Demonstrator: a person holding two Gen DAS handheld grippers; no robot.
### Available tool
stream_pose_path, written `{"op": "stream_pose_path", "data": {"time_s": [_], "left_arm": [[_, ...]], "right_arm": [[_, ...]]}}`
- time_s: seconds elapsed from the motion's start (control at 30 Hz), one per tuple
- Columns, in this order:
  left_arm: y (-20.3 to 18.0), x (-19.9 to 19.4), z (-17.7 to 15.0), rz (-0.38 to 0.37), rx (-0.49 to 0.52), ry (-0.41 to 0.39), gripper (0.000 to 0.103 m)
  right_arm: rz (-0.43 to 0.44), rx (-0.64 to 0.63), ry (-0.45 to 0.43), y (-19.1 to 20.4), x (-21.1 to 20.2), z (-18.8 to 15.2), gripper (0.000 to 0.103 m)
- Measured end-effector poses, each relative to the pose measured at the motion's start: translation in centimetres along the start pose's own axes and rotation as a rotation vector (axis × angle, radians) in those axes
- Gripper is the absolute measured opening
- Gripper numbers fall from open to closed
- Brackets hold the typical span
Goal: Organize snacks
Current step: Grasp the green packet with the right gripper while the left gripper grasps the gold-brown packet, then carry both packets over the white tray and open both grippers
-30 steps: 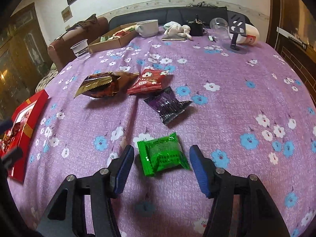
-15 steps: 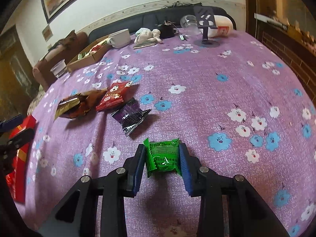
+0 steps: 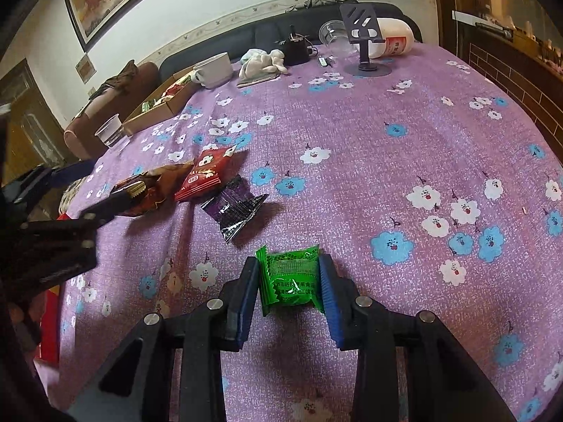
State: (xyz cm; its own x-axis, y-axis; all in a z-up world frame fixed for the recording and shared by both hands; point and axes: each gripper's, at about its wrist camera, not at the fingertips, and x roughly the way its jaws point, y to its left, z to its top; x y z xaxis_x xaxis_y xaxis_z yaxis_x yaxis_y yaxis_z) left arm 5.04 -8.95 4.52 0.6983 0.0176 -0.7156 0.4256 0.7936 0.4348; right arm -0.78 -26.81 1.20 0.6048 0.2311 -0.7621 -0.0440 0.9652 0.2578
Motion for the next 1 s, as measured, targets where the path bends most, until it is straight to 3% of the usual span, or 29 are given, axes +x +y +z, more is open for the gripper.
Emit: {"op": "stream_pose_path", "data": {"time_s": [0.23,0.3,0.43,0.5,0.8,1.0], "left_arm": [[-0.2,3.1,0.2,-0.037,-0.025,0.041,0.073],[0.2,3.8,0.0,-0.090,-0.073,0.054,0.052],[0.9,3.9,-0.5,-0.097,-0.151,0.045,0.047],[1.3,3.5,-0.9,-0.112,-0.192,0.038,0.039],[2.3,-0.4,-3.9,-0.195,-0.313,-0.006,0.038],[2.3,-5.1,-6.2,-0.167,-0.345,-0.074,0.038]], "right_arm": [[0.008,0.007,0.003,-0.1,0.0,0.0,0.036],[0.008,0.008,0.003,-0.1,0.0,0.0,0.036],[0.009,0.009,0.002,-0.1,0.0,0.0,0.036],[0.014,0.013,0.000,-0.2,-0.1,0.0,0.036],[0.043,0.018,-0.012,0.0,-0.2,0.0,0.034],[0.072,0.023,-0.050,0.4,-1.1,-0.1,0.034]]}}
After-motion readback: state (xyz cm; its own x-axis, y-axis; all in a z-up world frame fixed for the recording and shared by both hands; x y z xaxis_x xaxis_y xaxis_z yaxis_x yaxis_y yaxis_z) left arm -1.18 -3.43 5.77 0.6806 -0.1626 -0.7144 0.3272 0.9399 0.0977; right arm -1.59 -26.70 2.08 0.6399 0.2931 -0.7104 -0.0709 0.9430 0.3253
